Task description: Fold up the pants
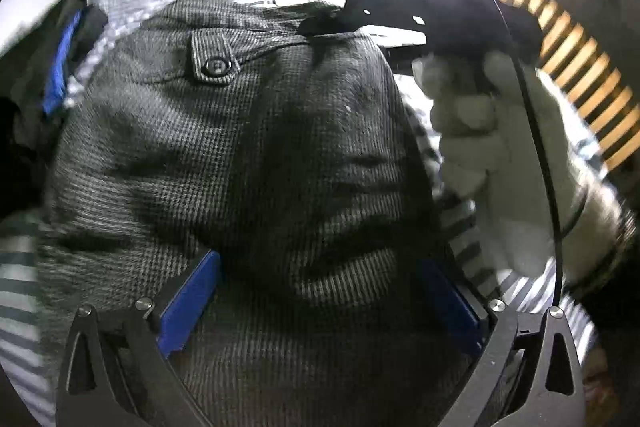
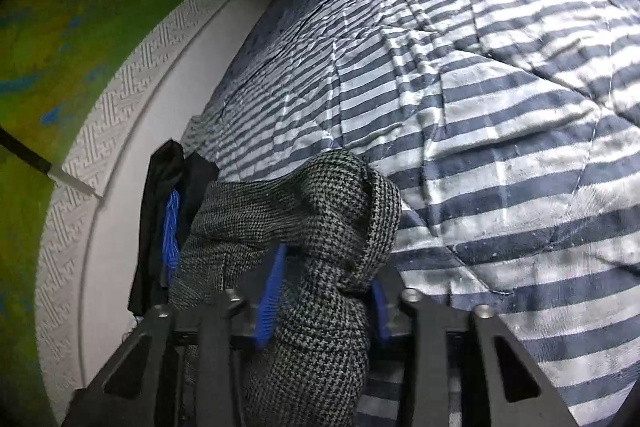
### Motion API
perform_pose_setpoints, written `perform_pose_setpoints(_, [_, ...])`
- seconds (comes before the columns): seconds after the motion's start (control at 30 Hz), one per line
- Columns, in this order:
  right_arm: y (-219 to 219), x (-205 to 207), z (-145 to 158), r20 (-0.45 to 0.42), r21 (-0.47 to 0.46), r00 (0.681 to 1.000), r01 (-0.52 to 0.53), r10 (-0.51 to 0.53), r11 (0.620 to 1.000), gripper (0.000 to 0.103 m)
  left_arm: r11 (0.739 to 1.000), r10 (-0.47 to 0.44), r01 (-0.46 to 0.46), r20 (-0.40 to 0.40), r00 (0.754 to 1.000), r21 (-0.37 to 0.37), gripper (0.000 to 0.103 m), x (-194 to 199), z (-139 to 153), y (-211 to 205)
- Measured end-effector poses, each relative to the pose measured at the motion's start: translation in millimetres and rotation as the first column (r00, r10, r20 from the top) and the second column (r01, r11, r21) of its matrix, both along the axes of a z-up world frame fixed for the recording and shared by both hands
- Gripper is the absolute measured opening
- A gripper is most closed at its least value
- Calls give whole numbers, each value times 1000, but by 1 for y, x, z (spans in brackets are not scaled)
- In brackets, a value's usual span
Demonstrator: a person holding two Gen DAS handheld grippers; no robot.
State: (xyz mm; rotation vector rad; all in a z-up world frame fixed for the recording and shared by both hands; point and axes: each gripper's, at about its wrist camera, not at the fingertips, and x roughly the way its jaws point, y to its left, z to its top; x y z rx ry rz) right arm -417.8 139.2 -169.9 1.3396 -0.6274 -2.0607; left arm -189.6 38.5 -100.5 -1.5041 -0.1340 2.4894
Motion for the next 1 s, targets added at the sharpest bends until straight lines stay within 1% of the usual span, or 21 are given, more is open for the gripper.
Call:
perform_pose_setpoints(0.03, [-1,0,2,-7,12,1000,-3,3,1000,25,999,10,-11,-30,999,-41,101,3,5,1])
perform_pose_setpoints(0.1, [-2,0,7,-23,22,1000,-8,9,1000,22,988,54,-66,-86,995,-139,101,8,16,-3])
perform_pose_setpoints(0.17, [-3,1,11,-39,27,999,-10,11,1000,21,982,90,-108,-113,989,-157,101,7,19,-11])
perform_pose_setpoints(0.2, [-4,2,12,-43,30,999,-11,12,999,20,980,111,-126,-102,989,-156,101,4,11,-17])
perform_pose_setpoints(0.23, [-5,2,14,-46,35,999,-14,15,999,18,978,115,-126,-75,991,-168,101,-1,1,-18])
perform_pose_setpoints(0.27, [-4,3,15,-50,39,999,-13,15,999,18,974,111,-116,-35,993,-195,101,-5,-13,-18])
perform_pose_setpoints(0.3, [-5,3,16,-53,38,999,-13,15,999,18,972,98,-97,-10,995,-212,103,-10,-28,-16])
perform_pose_setpoints(0.33, [-5,4,18,-56,32,998,-16,18,999,16,975,104,-106,-21,994,-196,103,-11,-26,-17])
perform_pose_setpoints(0.4, [-6,7,27,-81,37,996,-16,19,999,15,980,111,-111,-7,994,-167,103,-14,-25,-21])
perform_pose_setpoints(0.53, [-11,22,53,-163,37,986,-39,44,999,14,982,123,-122,-5,992,-146,103,-15,-26,-23])
perform_pose_setpoints(0.67, [-21,48,85,-275,82,954,-96,115,992,14,983,145,-144,-3,989,-110,102,-11,-22,-32])
perform_pose_setpoints(0.77, [-24,65,99,-317,88,937,-123,145,988,13,983,155,-155,-3,988,-100,102,-14,-20,-38])
perform_pose_setpoints(0.83, [-26,78,109,-346,99,922,-149,175,984,13,982,167,-167,-6,986,-89,102,-13,-17,-42])
perform_pose_setpoints(0.87, [-28,85,115,-363,111,911,-164,194,980,13,981,177,-177,-7,984,-74,102,-12,-15,-45])
perform_pose_setpoints(0.9, [-30,93,120,-380,126,900,-177,212,976,13,979,198,-198,-8,980,-42,102,-10,-11,-53])
perform_pose_setpoints(1.0, [-39,121,138,-440,185,850,-229,289,956,13,966,257,-256,-18,966,21,102,-3,-1,-78])
